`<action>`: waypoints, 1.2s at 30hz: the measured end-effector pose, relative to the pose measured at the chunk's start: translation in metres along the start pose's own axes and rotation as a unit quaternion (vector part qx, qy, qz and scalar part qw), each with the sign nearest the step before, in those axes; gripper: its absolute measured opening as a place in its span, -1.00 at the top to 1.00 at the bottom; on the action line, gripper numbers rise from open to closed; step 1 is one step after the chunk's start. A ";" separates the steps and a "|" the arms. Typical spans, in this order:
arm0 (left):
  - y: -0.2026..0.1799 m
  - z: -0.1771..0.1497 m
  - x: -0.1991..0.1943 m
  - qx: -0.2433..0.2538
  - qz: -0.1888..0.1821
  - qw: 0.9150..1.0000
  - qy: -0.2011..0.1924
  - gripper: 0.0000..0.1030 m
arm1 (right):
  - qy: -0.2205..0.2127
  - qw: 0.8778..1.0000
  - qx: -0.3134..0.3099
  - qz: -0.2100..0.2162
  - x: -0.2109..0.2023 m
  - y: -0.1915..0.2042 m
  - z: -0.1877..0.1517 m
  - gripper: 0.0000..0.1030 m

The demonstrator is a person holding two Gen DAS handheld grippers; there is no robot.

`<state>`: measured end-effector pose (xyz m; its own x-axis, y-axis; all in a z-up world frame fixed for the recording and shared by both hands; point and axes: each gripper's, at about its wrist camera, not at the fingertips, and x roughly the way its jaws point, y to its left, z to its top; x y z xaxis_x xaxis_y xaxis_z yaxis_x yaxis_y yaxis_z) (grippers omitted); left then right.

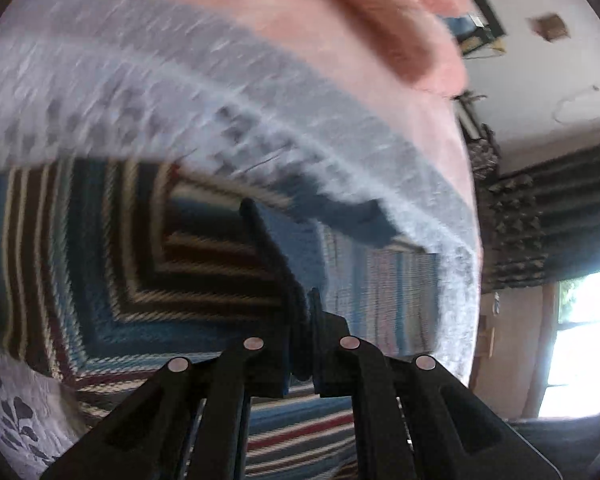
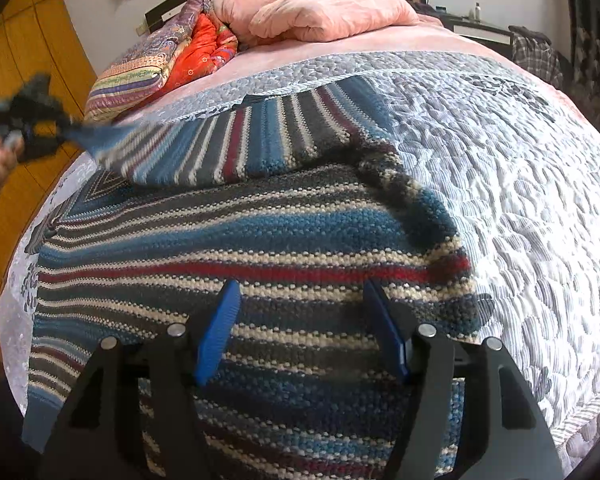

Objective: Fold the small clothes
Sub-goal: 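Lift the sleeve and fold it across the sweater body with the right gripper, then grasp the other sleeve cuff with the left gripper and lift it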

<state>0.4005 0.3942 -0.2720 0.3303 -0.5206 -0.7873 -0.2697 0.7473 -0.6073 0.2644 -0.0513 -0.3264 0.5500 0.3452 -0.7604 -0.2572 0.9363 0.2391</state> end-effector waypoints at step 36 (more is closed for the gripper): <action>0.330 -0.059 -0.228 -0.238 0.062 0.927 -0.284 -0.49 | 0.050 0.996 -0.059 0.047 -0.015 0.118 -0.002 -0.28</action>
<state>0.1833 0.7349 -0.2991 0.6562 -0.0414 -0.7535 -0.6613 0.4495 -0.6006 0.2241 0.0537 -0.2883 0.4385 0.4165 -0.7964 -0.3987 0.8843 0.2430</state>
